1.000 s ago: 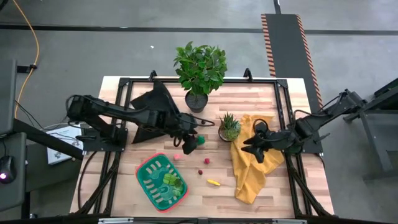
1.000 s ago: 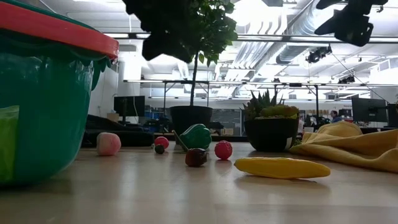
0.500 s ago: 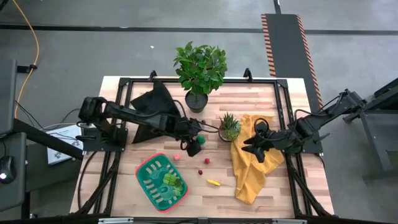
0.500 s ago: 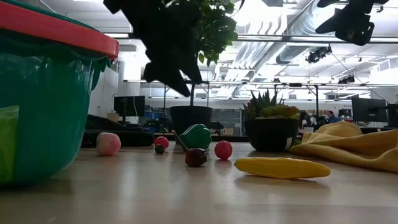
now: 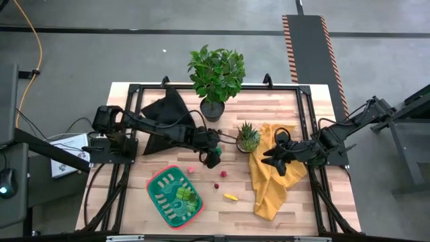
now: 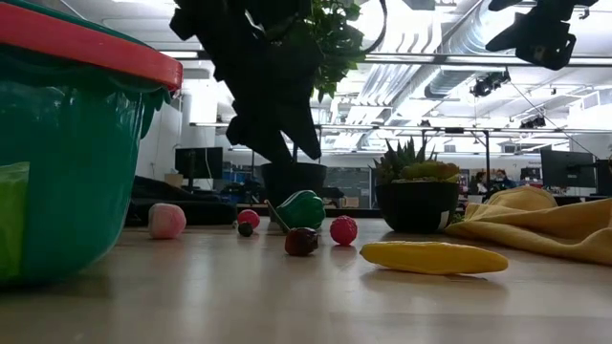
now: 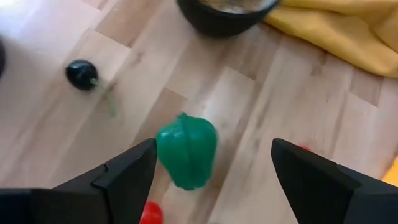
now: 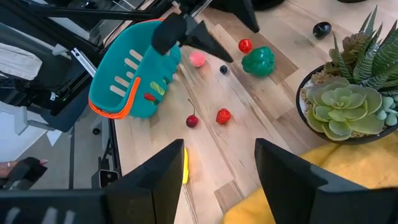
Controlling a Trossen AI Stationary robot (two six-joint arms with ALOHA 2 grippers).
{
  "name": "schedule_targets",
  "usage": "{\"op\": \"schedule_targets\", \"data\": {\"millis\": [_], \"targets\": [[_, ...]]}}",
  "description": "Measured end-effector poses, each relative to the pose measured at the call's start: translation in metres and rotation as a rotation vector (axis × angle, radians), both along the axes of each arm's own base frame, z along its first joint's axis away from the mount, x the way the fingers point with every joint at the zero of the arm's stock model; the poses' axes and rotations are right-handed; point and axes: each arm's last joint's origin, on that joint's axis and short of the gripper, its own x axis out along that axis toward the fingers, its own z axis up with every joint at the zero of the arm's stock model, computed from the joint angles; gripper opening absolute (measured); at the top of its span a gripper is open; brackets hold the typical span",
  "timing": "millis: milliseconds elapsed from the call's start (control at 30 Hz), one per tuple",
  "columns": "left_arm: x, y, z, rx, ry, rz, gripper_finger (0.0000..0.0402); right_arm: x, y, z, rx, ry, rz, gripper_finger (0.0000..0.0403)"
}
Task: Pick and placing Produce into tupperware
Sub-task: Put the green bell pepper into the blue basket
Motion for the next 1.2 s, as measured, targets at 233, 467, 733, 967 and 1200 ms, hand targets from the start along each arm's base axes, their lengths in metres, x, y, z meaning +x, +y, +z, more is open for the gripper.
{"op": "schedule_targets", "data": {"millis": [233,467,733,967,1200], "targets": [[-0.002,0.021,0.000,-0.017,-0.001,0.048,0.0329,0.000,0.000,0.000,0.002,0.000,0.000,0.0188],[0.004,0.023,-0.009,-0.045,-0.008,0.034,0.0327,0.000,0.000,0.000,0.001,0.002,-0.001,0.0188],[0.006,0.022,-0.020,-0.082,0.013,0.009,0.0319,0.000,0.000,-0.001,-0.001,0.009,-0.003,0.0188],[0.009,0.022,-0.028,-0.088,0.027,0.005,0.0321,-0.001,0.000,-0.001,0.000,0.013,-0.007,0.0188],[0.009,0.022,-0.038,-0.096,0.065,-0.002,0.0321,-0.001,-0.001,-0.001,-0.005,0.009,-0.018,0.0188]]}}
